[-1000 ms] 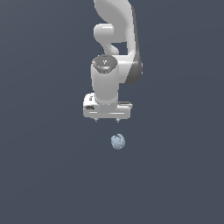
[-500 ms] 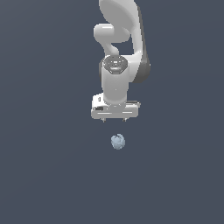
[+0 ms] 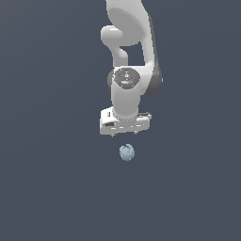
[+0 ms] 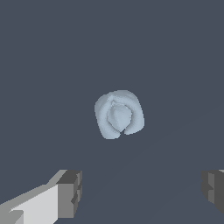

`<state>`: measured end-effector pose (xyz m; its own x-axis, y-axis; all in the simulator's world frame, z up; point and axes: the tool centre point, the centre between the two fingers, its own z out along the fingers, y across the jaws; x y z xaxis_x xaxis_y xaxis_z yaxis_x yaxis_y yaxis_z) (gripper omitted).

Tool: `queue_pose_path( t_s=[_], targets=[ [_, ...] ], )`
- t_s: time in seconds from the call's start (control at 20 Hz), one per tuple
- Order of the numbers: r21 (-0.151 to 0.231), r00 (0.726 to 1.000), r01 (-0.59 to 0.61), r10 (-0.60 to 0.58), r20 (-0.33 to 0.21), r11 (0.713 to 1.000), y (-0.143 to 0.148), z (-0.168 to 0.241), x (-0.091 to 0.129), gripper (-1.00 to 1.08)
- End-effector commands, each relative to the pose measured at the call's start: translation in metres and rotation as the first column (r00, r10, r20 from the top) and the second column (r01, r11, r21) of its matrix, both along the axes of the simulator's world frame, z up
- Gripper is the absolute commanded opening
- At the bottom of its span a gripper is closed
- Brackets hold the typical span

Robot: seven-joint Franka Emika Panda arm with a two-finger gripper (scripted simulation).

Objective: Pick up the object and move it to a goal position.

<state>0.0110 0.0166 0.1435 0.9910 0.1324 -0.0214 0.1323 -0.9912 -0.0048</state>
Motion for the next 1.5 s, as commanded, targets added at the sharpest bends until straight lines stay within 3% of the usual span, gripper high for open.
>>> queue_pose_path(
  t_s=[0.0,0.6,1.1,1.45],
  targets=[
    [-0.001,0.999,-0.049,0.049,0.003,0.999,0.003,-0.009,0.007,1.00],
    [-0.002,0.964,-0.264,0.264,0.020,0.965,0.015,-0.050,0.038,1.00],
    [-0.002,0.960,-0.279,0.279,0.021,0.960,0.017,-0.059,0.040,1.00],
    [-0.002,0.959,-0.283,0.283,0.022,0.959,0.017,-0.093,0.039,1.00]
  ],
)
